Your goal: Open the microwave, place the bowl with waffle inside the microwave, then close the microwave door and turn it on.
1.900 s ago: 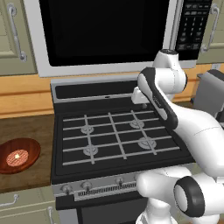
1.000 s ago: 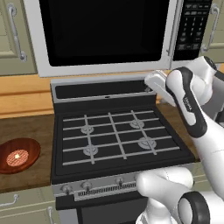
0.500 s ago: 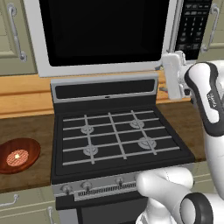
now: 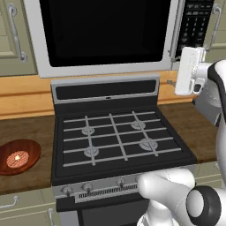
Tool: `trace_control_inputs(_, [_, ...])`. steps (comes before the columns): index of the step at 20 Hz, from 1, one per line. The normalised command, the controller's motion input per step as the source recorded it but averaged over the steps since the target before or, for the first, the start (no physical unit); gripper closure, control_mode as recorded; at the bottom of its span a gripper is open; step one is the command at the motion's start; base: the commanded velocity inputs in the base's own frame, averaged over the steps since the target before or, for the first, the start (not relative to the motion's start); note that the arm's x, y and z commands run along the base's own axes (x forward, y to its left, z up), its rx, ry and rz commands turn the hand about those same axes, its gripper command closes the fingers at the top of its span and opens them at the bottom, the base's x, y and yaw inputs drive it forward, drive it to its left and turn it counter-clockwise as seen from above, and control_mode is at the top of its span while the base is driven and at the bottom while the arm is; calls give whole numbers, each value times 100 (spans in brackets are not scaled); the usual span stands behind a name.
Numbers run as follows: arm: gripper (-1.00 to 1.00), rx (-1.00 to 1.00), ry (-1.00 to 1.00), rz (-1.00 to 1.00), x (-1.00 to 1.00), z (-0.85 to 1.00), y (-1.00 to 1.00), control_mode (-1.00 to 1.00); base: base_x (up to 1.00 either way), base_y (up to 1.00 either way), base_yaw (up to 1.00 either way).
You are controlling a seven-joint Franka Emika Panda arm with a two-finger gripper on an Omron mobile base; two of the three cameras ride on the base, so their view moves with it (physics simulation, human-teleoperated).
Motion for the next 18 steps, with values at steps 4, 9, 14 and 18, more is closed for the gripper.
trace_control_inputs(4, [-100,20,-3,1,0,-5,-19,-100,0,0,0])
trace_control_inputs(9, [-100,37,-7,-7,0,53,-25,-100,0,0,0])
trace_control_inputs(14, [-100,30,-1,-18,33,26,-5,-100,0,0,0])
trace_control_inputs(18, [-100,13,4,-7,48,0,-1,-100,0,0,0])
